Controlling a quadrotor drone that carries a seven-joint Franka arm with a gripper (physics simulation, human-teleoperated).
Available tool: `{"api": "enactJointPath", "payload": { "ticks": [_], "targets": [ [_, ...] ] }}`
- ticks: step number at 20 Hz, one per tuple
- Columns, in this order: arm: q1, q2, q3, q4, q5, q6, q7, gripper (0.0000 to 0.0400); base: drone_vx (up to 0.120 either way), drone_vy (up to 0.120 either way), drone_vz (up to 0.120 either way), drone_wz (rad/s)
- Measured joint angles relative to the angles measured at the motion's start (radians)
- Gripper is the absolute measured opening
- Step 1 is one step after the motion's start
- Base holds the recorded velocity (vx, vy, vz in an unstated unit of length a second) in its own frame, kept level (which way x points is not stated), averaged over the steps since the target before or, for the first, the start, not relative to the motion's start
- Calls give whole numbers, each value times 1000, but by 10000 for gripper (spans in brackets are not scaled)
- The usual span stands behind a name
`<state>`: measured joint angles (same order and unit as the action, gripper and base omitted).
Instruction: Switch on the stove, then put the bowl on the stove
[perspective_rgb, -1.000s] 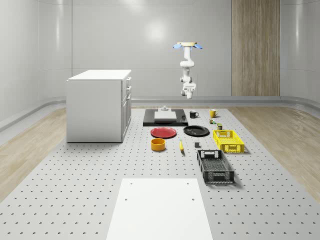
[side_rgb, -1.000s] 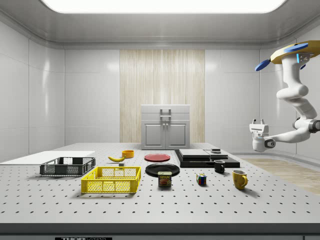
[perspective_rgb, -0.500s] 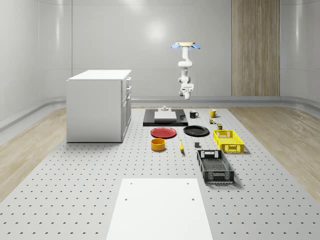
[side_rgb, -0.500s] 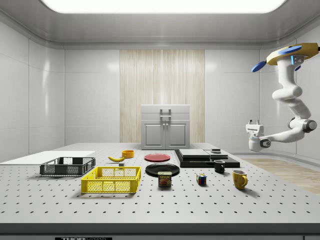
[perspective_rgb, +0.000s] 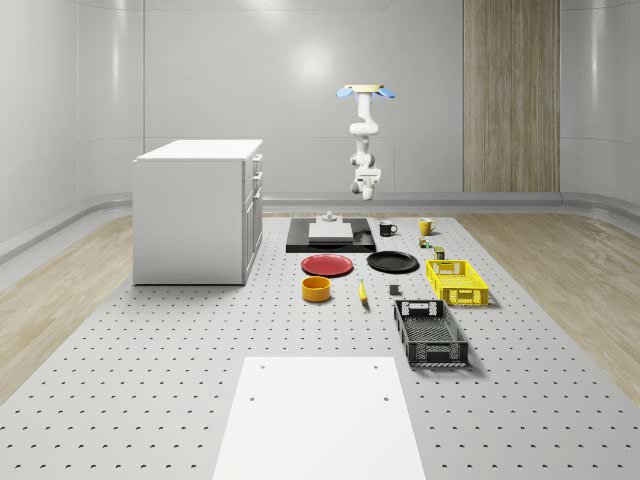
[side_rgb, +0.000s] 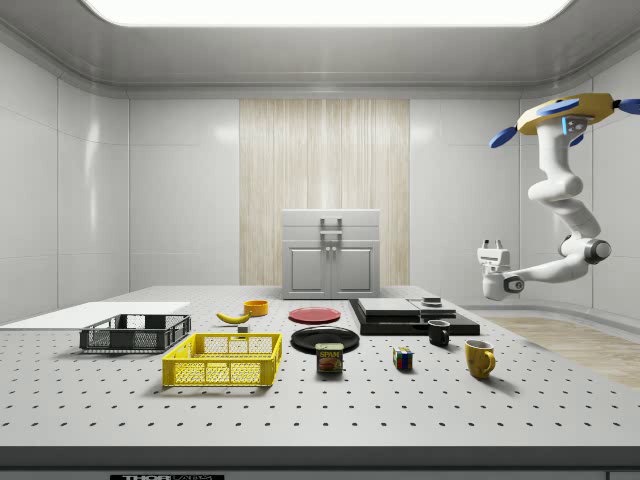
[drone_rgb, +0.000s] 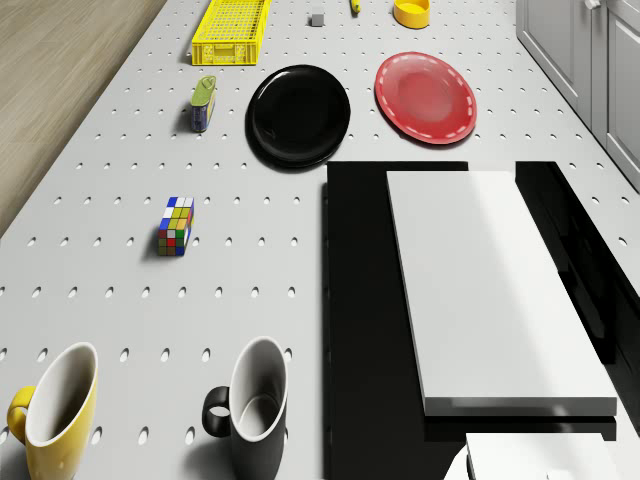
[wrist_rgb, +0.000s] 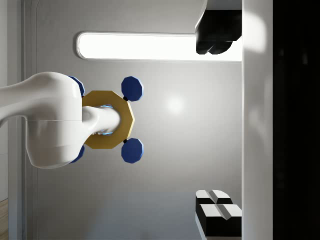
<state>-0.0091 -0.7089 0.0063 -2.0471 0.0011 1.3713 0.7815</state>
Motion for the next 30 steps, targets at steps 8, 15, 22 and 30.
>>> {"api": "enactJointPath", "payload": {
  "ticks": [8,15,22,30],
  "targets": [
    [-2,-4,5,-4,-6,6,1,400,50,-120,0,0],
    [-6,-8,19,-8,-25,11,3,400,0,-120,0,0],
    [-20,-12,63,-14,-88,17,11,400,0,-120,0,0],
    [-76,-26,240,-60,-340,30,47,400,0,-120,0,0]
  ]
}}
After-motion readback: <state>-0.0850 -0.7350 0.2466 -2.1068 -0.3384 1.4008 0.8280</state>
